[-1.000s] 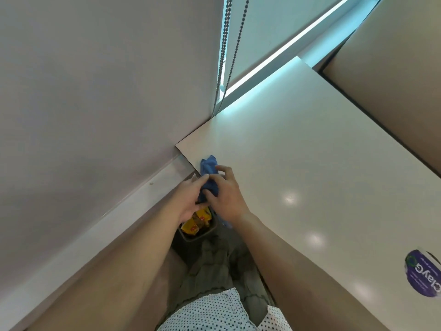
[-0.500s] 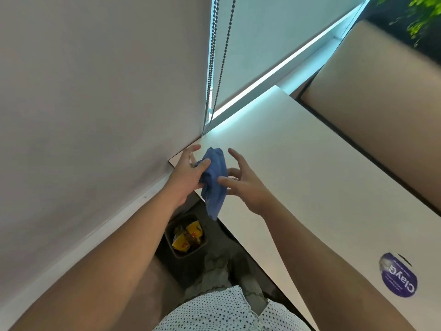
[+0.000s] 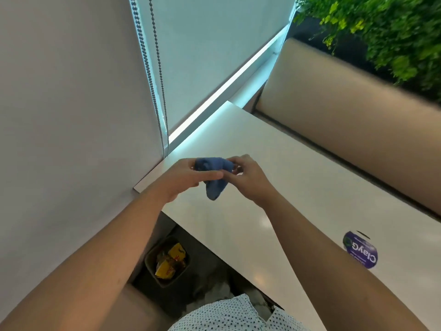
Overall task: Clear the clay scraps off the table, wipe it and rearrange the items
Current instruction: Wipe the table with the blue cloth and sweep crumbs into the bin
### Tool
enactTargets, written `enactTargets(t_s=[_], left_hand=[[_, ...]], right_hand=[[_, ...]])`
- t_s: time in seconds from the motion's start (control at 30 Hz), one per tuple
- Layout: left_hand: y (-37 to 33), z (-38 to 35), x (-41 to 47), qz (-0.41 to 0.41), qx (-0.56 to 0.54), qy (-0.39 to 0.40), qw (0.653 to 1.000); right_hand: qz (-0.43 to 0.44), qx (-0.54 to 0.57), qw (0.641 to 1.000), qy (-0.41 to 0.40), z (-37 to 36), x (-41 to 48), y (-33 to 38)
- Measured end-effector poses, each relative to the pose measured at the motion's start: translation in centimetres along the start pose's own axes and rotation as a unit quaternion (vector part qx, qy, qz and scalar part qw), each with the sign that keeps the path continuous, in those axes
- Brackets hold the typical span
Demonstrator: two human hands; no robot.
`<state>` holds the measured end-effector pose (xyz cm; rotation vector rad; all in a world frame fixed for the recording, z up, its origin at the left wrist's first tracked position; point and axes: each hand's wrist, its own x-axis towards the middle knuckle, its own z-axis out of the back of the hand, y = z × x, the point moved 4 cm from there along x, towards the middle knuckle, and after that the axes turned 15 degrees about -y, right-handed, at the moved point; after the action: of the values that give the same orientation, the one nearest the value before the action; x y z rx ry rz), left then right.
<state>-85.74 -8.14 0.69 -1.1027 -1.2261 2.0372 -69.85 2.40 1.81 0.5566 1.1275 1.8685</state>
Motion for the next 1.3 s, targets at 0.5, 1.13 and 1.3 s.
enactTargets(t_s=[0.5,1.13,1.3], left_hand=[[-6.9,-30.8,-9.8,-0.064,-0.080,0.178,0.979],[-5.5,-68.5,-33.1,0.002,-0.076,0.239,0.968],[-5.3,-71.7,-33.5,0.012,-0.046,0.275,0.960]], right_hand=[[-0.186,0.226,0.944,-0.150,26.0,-16.3,-12.8],[-0.277,0.262,0.871,-0.310,54.3,-42.4,-32.3],[-0.302,0.285,0.848,-0.328,55.8,-44.8,-34.1]])
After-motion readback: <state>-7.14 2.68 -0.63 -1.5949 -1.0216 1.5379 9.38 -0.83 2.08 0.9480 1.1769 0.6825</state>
